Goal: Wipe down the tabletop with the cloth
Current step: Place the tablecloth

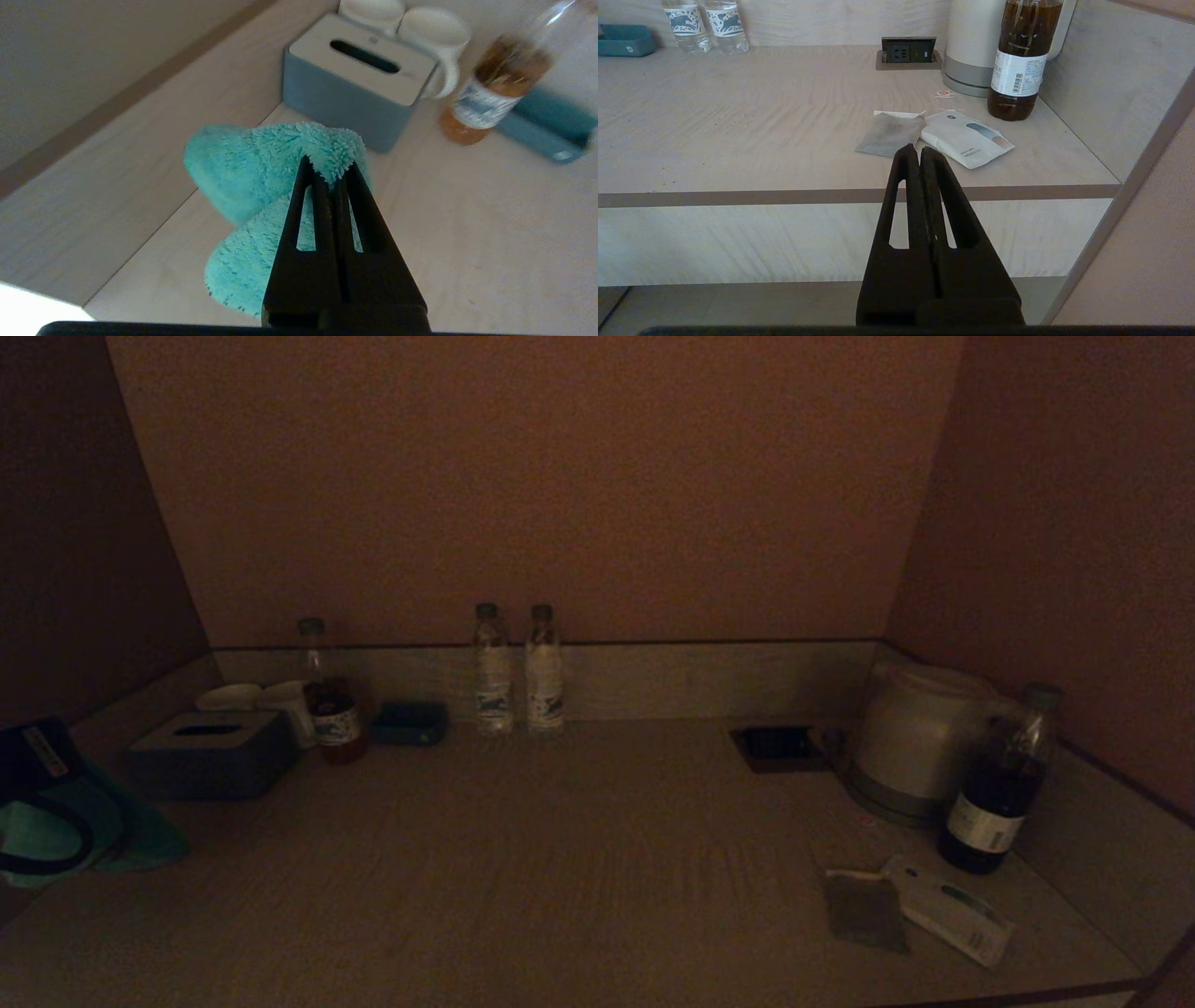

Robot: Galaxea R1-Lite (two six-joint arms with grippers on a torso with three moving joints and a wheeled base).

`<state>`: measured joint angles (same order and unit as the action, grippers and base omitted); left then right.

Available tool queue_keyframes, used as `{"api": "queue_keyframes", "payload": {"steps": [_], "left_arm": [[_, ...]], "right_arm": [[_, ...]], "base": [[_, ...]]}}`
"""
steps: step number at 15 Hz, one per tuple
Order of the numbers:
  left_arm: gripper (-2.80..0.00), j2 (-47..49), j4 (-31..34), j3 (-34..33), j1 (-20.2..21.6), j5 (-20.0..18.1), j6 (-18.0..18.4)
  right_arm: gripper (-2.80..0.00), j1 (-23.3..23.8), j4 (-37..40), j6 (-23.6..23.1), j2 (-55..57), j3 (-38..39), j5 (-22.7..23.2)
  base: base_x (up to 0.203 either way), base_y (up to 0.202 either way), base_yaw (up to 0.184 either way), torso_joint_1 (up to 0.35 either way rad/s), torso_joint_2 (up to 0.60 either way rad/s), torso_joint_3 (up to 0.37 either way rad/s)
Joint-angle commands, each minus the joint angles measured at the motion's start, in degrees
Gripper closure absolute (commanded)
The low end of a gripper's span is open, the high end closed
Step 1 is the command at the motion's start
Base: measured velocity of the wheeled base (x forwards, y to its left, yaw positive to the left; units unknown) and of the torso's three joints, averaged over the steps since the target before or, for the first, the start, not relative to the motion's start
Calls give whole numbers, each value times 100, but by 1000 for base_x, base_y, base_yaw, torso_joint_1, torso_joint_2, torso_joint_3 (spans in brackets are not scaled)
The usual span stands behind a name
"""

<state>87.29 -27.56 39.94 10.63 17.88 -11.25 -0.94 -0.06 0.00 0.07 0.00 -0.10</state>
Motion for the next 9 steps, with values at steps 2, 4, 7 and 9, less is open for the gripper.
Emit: {"api": "queue_keyframes", "payload": {"steps": [2,4,7,9], "left_arm": [[0,678,-46,233,92,12,97],[0,997,-54,305,226,14,105],[0,1294,-48,476,406,46,106],[0,1556,-55,569,486,58,86]], "right_arm": [[0,-3,-3,0,1,0,1],[0,-3,-3,0,1,0,1],[0,-3,-3,0,1,0,1],[0,-3,-3,0,1,0,1]], "base": [[0,0,0,0,0,0],[0,0,0,0,0,0],[0,0,0,0,0,0],[0,0,0,0,0,0]]}}
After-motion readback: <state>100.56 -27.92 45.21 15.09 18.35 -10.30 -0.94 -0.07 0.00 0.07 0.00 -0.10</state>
